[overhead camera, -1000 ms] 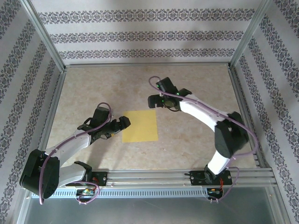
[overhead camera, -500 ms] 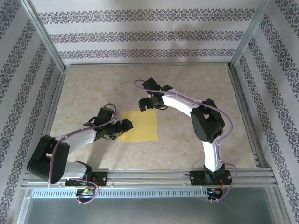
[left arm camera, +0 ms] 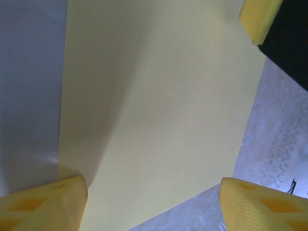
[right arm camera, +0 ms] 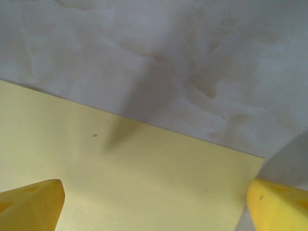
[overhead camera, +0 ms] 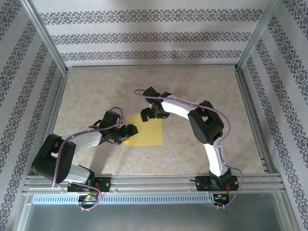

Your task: Fold a paper plane with a square sheet of paper (fold left side to right side)

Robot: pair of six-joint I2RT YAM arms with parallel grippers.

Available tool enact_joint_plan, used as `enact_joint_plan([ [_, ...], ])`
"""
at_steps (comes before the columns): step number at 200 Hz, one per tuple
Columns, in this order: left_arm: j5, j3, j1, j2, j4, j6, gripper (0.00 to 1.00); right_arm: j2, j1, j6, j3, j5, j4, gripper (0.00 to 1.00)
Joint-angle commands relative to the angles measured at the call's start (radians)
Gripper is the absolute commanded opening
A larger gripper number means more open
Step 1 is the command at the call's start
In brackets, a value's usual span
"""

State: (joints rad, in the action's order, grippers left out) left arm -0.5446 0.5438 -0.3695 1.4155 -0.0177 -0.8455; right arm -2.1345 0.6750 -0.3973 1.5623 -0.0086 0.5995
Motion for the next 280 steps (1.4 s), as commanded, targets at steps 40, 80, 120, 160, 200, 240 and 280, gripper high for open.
enact_joint_plan([
  [40, 0.040, 0.001, -0.017, 0.044, 0.026, -0.017, 0.71, 0.012, 0.053, -0.034, -0.049, -0.040, 0.032, 0.94],
  [80, 0.045, 0.005, -0.018, 0.044, 0.027, -0.020, 0.70, 0.059, 0.088, -0.046, -0.080, -0.036, 0.038, 0.92],
  [120, 0.045, 0.011, -0.019, 0.033, 0.033, -0.026, 0.70, 0.076, 0.122, -0.053, -0.077, -0.060, 0.055, 0.83],
  [160, 0.050, 0.008, -0.019, 0.005, 0.046, -0.031, 0.70, 0.084, 0.124, -0.060, -0.076, -0.083, 0.058, 0.67],
  [200, 0.089, 0.014, -0.003, -0.094, 0.005, 0.004, 0.74, 0.126, 0.103, -0.058, -0.097, -0.137, 0.045, 0.50],
  [240, 0.044, 0.019, 0.093, -0.243, -0.054, 0.072, 0.82, 0.237, 0.057, -0.051, -0.170, -0.262, -0.019, 0.40],
  [280, -0.171, -0.024, 0.193, -0.347, 0.133, 0.091, 0.95, 0.420, -0.018, -0.030, -0.263, -0.424, -0.082, 0.38],
])
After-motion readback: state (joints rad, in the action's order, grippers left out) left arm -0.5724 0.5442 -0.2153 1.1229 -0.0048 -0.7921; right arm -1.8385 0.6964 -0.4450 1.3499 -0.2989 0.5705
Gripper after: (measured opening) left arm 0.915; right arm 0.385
